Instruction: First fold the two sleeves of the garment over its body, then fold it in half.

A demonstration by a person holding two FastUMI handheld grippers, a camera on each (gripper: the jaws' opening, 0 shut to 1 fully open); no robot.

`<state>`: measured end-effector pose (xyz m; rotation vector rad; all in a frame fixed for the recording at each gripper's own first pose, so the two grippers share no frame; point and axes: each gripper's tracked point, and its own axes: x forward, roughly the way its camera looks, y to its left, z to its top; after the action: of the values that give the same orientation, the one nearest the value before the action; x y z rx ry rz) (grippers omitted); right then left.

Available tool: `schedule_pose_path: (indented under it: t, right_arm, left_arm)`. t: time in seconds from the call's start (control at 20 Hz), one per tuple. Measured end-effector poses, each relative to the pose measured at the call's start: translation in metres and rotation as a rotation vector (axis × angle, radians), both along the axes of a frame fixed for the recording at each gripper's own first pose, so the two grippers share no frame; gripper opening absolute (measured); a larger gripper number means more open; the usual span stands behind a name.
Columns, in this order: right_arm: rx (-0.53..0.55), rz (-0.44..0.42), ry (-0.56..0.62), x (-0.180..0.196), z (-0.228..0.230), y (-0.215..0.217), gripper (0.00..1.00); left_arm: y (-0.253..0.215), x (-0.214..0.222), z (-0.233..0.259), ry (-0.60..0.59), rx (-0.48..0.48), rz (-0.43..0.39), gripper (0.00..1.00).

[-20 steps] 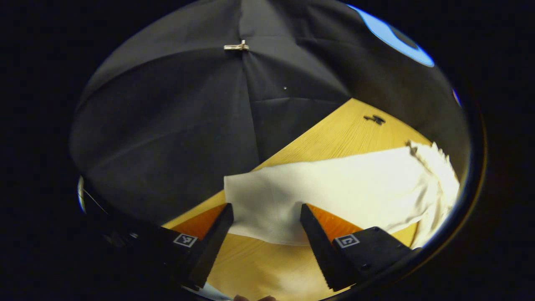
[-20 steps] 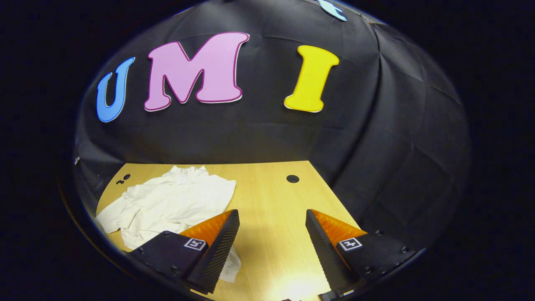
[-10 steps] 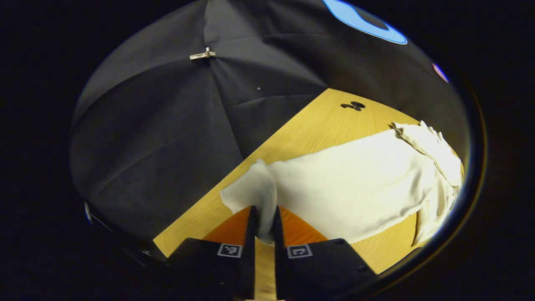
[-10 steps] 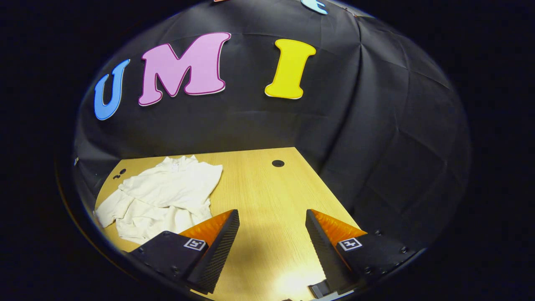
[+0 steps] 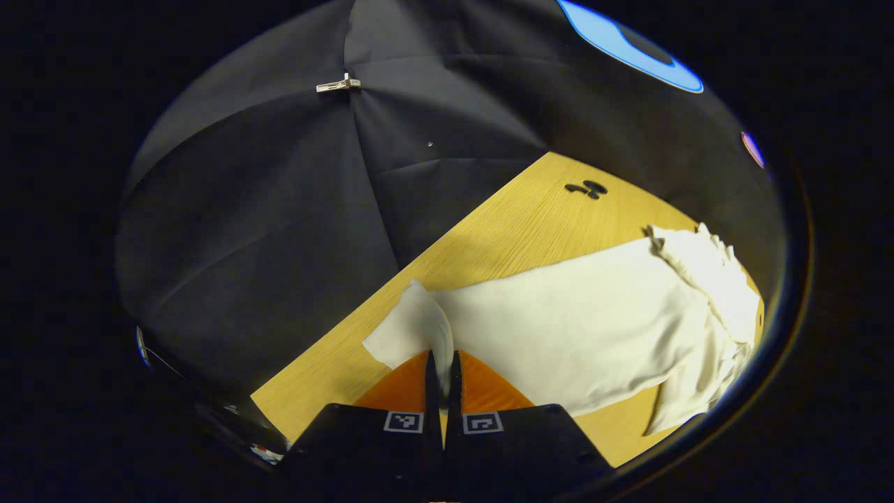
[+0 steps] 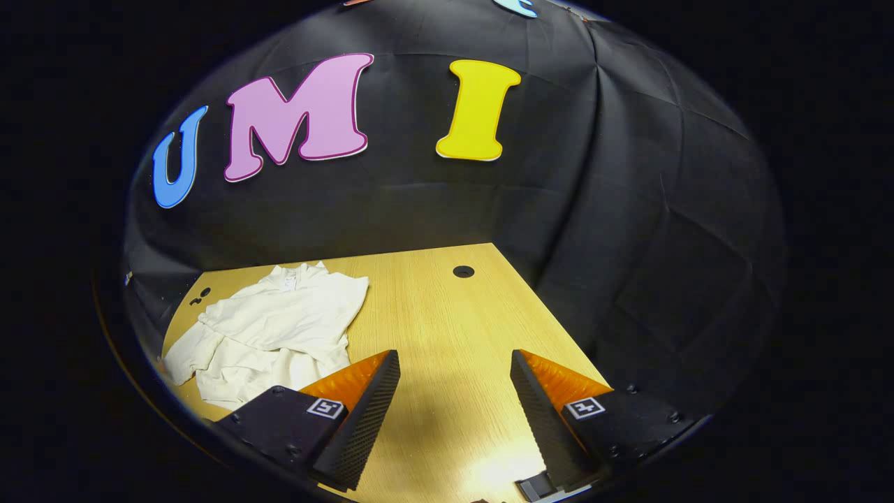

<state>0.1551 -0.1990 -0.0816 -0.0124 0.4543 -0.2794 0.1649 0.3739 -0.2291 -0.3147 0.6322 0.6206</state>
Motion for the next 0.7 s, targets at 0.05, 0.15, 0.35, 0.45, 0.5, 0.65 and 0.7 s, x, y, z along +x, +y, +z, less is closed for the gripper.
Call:
schedule_pose_path:
  t: [0.05,0.15,0.35,0.45,0.5,0.65,0.7]
  right_arm:
    - [0.003,0.0,0.001,0.002,-0.001,0.0,0.98]
    - [0.007,-0.004,0.01,0.005,-0.006,-0.005,0.98]
    - [0.036,-0.023,0.016,0.011,-0.014,-0.015,0.98]
    - [0.049,-0.034,0.016,0.012,-0.018,-0.022,0.98]
    - [0.051,-0.036,0.015,0.014,-0.019,-0.025,0.98]
    - [0.044,-0.037,0.021,0.016,-0.025,-0.035,0.98]
    - [0.041,-0.037,0.027,0.016,-0.029,-0.036,0.98]
  left_arm:
    - [-0.004,0.008,0.011,-0.021,-0.014,-0.004,0.06]
    - [-0.009,0.025,0.033,-0.047,-0.016,-0.01,0.06]
    - [-0.029,0.079,0.1,-0.143,0.04,-0.056,0.06]
    - [-0.048,0.111,0.134,-0.189,0.071,-0.098,0.06]
    - [-0.062,0.127,0.149,-0.204,0.087,-0.128,0.11]
    - [-0.114,0.174,0.19,-0.25,0.149,-0.222,0.06]
    - [-0.138,0.191,0.2,-0.276,0.149,-0.252,0.06]
